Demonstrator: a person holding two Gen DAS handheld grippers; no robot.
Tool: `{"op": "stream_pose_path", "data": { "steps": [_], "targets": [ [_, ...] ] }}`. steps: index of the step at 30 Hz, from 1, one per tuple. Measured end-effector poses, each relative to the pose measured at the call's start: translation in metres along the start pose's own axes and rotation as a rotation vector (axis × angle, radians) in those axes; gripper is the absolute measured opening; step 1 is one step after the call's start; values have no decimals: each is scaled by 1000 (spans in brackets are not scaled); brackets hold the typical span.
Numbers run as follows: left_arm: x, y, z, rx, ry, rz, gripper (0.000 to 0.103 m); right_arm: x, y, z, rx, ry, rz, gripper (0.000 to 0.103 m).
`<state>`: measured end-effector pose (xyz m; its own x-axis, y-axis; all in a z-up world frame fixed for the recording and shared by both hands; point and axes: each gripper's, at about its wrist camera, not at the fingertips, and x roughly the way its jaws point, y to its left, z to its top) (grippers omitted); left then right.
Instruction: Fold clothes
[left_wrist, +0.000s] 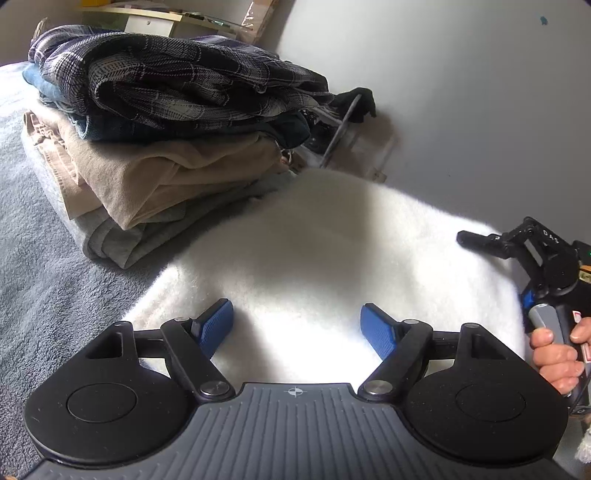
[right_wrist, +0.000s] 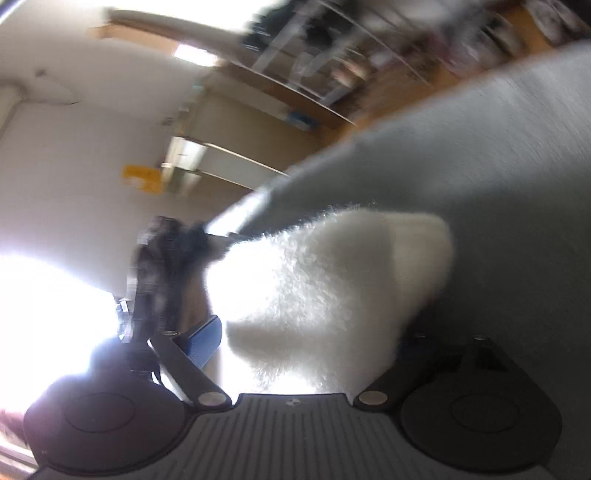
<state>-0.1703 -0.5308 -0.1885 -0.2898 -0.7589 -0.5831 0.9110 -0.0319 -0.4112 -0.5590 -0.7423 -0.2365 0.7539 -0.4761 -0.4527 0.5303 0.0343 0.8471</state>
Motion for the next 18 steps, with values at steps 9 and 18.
{"op": "stream_pose_path", "data": {
  "steps": [9,18],
  "targets": [
    [19,0,8,25,-7,-13,78,-14,-35,-8,222,-55,29,90],
    [22,-1,11,35,-12,-15,78,-57,-26,-75,110,132,-9,103]
  ]
}}
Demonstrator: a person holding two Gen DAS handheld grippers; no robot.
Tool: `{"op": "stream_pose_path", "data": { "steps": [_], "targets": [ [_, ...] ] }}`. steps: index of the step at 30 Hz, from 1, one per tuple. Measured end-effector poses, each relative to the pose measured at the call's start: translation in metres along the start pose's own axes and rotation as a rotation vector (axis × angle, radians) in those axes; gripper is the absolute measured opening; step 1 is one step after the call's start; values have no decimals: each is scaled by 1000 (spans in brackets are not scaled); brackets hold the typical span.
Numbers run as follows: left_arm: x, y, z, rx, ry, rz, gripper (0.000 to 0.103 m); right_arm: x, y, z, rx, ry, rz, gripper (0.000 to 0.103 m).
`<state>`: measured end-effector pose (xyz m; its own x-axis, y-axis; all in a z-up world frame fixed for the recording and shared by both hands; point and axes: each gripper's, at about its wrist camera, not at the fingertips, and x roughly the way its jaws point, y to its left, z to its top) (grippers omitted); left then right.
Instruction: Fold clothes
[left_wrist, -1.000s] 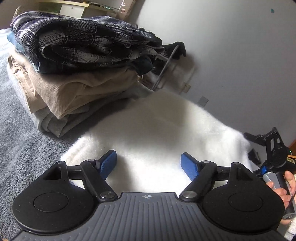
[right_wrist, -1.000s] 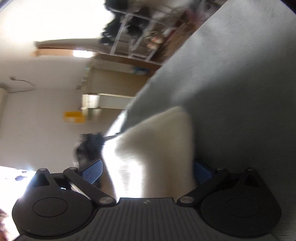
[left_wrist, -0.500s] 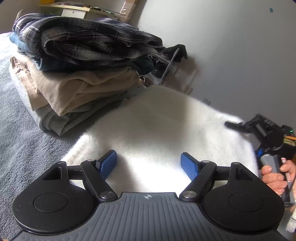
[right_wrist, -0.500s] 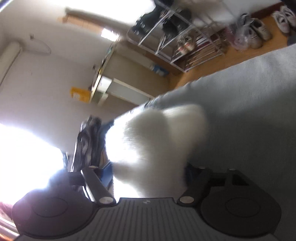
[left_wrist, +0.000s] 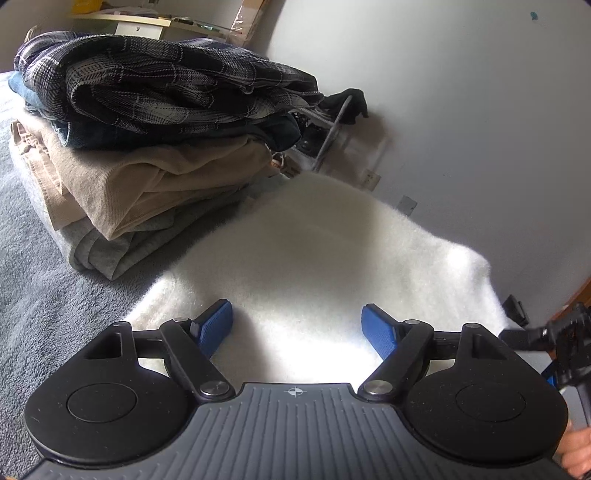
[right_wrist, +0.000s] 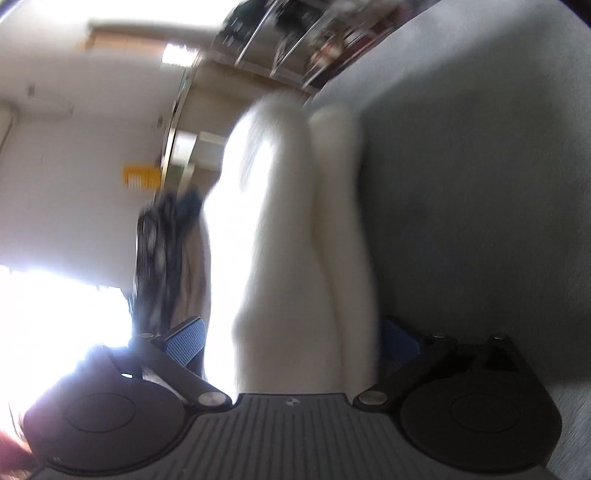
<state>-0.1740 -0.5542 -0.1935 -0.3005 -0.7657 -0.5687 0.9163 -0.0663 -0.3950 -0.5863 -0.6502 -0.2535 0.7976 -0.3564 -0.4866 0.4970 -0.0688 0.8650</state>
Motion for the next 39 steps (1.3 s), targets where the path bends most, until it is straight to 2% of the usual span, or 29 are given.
{"op": "stream_pose_path", "data": {
  "steps": [2,4,7,13,16,19,22,25,27,29,34,38,39],
  "targets": [
    [0,0,0,1,-2,3,78,9,12,-8,-64,43,-34,101],
    [2,2,2,-4,0,2,78,9,23,-17,-109,50,-64,88],
    [2,4,4,-4,3,-4,78,-10,21,-32,-53,9,-20,74],
    [5,1,4,32,4,-2,79,-6,1,-46,48,-12,16,72],
    [3,0,4,40,2,-10,79,-10,8,-46,23,-18,-23,72],
    [-7,-1,7,38,-21,-9,77,-26,39,-43,-103,-38,-141,74],
    [-16,0,11,58,-58,5,77,-34,79,-50,-347,-75,-289,73],
    [-11,1,10,92,-24,31,77,-35,110,-58,-599,-140,-429,69],
    [-7,0,9,120,-9,51,77,-38,117,-58,-636,-204,-489,66],
    [-3,-4,8,146,-5,66,77,-37,122,-55,-635,-266,-506,57],
    [6,-13,13,173,24,109,79,-28,140,-41,-721,-365,-419,51],
    [16,-22,21,205,72,146,80,11,136,-20,-769,-330,-389,51],
    [18,-23,23,206,81,155,80,24,129,-15,-775,-299,-425,51]
  ]
}}
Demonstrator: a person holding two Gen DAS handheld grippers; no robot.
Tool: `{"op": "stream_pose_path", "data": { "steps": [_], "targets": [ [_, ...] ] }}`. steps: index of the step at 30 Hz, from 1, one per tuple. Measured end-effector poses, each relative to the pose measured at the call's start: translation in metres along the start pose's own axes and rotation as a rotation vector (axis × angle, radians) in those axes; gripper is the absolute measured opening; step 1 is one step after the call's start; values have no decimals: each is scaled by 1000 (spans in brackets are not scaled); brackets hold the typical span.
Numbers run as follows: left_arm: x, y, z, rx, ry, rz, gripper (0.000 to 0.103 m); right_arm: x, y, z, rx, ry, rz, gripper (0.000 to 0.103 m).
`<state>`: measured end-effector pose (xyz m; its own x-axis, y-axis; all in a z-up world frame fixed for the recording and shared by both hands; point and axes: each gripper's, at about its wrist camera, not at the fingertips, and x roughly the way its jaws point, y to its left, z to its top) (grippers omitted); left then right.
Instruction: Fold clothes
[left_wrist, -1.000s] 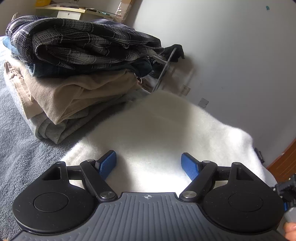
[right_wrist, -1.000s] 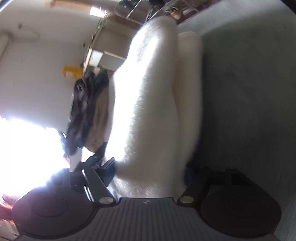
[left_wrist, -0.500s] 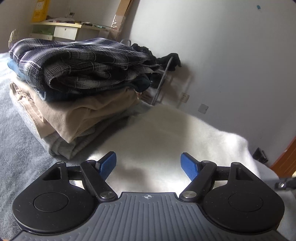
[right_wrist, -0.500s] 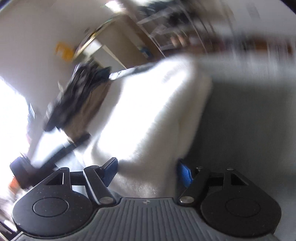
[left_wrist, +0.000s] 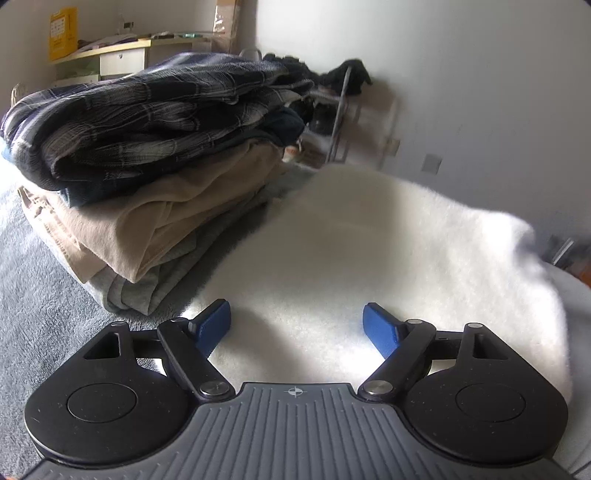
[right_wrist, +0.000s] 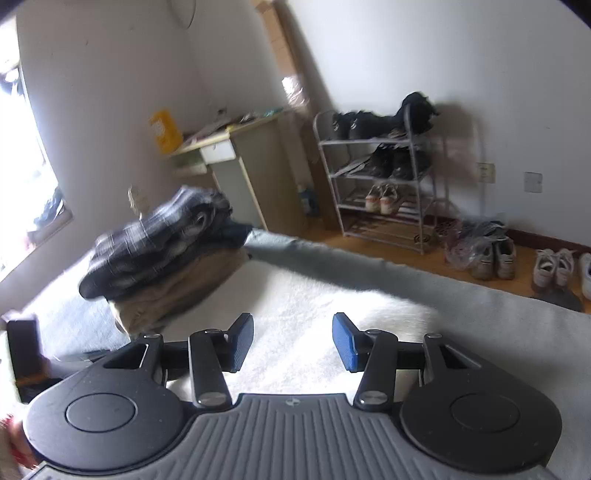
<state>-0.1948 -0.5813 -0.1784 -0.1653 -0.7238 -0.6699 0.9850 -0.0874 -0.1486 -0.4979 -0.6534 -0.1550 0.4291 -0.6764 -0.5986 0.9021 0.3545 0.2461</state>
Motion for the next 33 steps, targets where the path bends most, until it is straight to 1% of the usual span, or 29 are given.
{"op": "stream_pose_path", "data": {
  "steps": [2,3,4,5,8,10,12,13,14,15,16,17,18,20,22,24,27,28,30,31,32,33],
  "targets": [
    [3,-1,2,5,10,10,81,31,-14,-18,2,127,-62,50],
    [5,-1,4,8,14,15,81,37,-24,-24,44,143,-52,50],
    [4,-1,5,-1,13,15,81,38,-35,-27,110,126,-15,50],
    [3,0,7,-12,12,14,80,39,-41,-27,144,128,8,50],
    [-16,11,6,-115,-36,28,80,39,-39,-10,131,183,18,52],
    [-37,22,1,-201,-78,46,82,34,-31,10,106,169,45,53],
    [-57,37,-7,-290,-114,77,84,40,-11,32,51,150,87,53],
    [-64,46,-12,-349,-124,81,84,44,0,43,20,141,110,53],
    [-67,55,-18,-400,-125,68,85,48,11,54,-10,133,132,54],
    [-70,64,-23,-450,-126,54,84,59,26,63,-52,155,163,55],
    [-68,69,-28,-475,-116,41,84,73,48,69,-121,191,188,55],
    [-66,74,-33,-498,-106,28,84,87,73,73,-209,216,201,55],
    [-64,75,-38,-495,-84,10,84,101,96,75,-284,236,201,55],
    [-59,74,-46,-472,-48,-24,83,129,141,76,-407,276,185,55],
    [-55,70,-49,-429,-44,-47,83,159,175,74,-519,319,152,54],
    [-51,65,-51,-408,-51,-66,83,189,201,69,-621,369,94,53],
    [-37,61,-55,-419,-35,-78,83,226,222,61,-694,433,27,50],
    [-31,62,-56,-440,-40,-78,83,237,226,58,-707,457,7,49],
    [-20,63,-56,-483,-57,-84,83,256,231,51,-734,508,-31,45],
    [-14,64,-56,-505,-66,-87,83,263,231,45,-759,528,-55,38],
    [-9,63,-54,-523,-69,-91,83,270,231,40,-784,548,-79,38],
    [-5,60,-52,-521,-67,-92,83,274,230,38,-787,561,-86,38]
  ]
}}
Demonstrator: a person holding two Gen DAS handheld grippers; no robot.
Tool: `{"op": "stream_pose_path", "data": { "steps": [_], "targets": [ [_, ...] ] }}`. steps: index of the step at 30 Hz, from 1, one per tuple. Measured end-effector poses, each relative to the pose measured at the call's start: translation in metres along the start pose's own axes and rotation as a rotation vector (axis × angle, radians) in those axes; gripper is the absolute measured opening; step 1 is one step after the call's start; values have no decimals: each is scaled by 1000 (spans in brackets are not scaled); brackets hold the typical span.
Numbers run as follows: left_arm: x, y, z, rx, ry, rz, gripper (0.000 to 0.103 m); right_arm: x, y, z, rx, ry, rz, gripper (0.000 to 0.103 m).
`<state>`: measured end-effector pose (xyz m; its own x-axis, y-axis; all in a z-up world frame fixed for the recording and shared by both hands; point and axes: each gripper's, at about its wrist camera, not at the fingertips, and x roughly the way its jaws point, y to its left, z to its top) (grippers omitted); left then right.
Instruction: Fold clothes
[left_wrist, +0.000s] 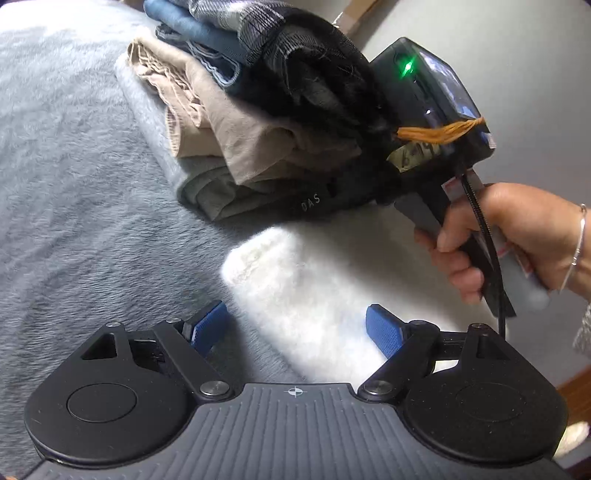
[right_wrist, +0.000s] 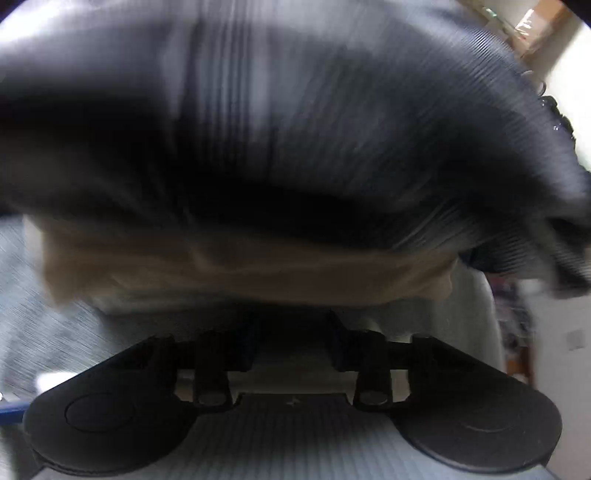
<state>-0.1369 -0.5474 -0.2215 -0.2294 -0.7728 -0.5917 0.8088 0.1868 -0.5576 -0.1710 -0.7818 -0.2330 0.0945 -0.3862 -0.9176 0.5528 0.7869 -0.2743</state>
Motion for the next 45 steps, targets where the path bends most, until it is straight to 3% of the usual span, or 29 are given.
{"op": "stream_pose_path", "data": {
  "steps": [7,17,22,25,29,32,39,42,45],
  "targets": [
    [22,-14,2,13,4,-5,84,5,-8,7,-12,78,0,37],
    [44,-34,3,54,20,-17,91,4,-25,-1,24,86,-16,36],
    [31,-18,9,-38,3,-41,82,0,-27,-6,76,36,-50,36],
    [6,-10,13,-29,-56,-33,84,-25,-30,-19,138,-106,-24,37],
    [-21,-10,21,45,-148,-12,85,-83,-45,-64,389,-288,-29,37],
    [-27,-15,28,93,-182,-21,85,-126,-55,-106,565,-330,-55,37],
    [-29,-38,23,209,-100,-128,84,-188,-65,-226,893,-328,-118,37],
    [-18,-47,13,277,-20,-178,86,-190,-60,-262,929,-328,-116,38],
    [15,-53,-7,325,42,-132,86,-182,-52,-285,946,-307,-68,38]
  ]
}}
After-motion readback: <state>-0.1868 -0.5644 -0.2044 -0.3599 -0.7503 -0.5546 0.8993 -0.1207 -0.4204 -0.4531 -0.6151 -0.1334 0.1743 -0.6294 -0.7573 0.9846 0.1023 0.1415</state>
